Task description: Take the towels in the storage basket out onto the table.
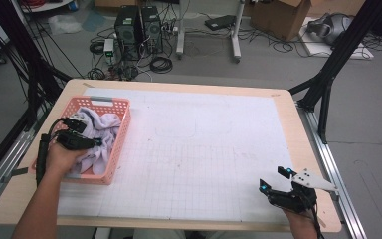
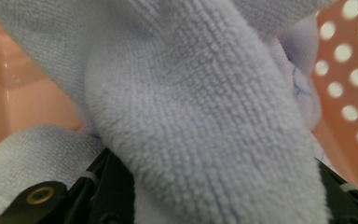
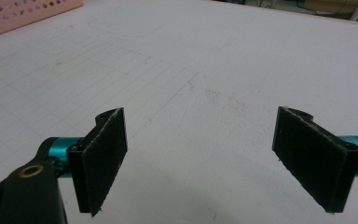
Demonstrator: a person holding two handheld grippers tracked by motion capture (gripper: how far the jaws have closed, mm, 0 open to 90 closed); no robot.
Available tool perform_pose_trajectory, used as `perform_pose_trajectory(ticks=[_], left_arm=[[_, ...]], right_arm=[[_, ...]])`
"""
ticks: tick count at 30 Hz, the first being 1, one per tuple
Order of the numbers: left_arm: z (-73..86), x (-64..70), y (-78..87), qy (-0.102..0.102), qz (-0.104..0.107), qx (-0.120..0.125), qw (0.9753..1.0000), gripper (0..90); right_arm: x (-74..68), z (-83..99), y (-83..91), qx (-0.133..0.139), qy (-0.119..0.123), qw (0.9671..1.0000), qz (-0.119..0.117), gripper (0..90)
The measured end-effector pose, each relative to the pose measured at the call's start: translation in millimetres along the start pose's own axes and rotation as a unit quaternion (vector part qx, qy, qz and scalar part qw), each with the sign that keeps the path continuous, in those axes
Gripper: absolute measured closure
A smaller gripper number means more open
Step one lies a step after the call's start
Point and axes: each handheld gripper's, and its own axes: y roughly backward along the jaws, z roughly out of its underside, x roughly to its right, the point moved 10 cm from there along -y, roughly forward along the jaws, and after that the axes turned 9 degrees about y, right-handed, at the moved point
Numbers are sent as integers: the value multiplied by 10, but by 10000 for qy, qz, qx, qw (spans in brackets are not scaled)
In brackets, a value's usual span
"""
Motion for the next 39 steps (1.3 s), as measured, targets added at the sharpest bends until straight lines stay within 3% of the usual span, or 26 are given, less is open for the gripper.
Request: perform_pose_trajectory(ticks=[7, 13, 18, 24, 28, 30, 33, 39], left_arm=[[-100, 4, 114, 257, 242, 526, 9980, 628], [-223, 40, 256, 481, 532, 1103, 9913, 627], [-278, 89, 311, 480, 665, 1362, 9873, 627], [-347, 116, 388, 495, 777, 1741, 9804, 627], [-400, 128, 481, 560, 905, 2070, 9725, 627], [-432, 132, 539, 607, 992, 2247, 9675, 627], [-481, 136, 635, 663, 1180, 2505, 9586, 627], [-556, 145, 830, 749, 1550, 3051, 9366, 627]], right_arm=[[12, 0, 8, 16, 7, 10000, 23, 165], [6, 0, 5, 12, -11, 10000, 14, 165], [-4, 0, -9, -11, -14, 10000, 2, 165], [-4, 1, -10, -14, -12, 10000, -10, 165], [-2, 2, -7, 9, -11, 10000, -18, 165], [-6, 1, -4, 5, -14, 10000, -23, 165], [-7, -2, -4, 9, -5, 10000, -29, 165], [-12, -6, -1, 23, 12, 10000, -38, 165]])
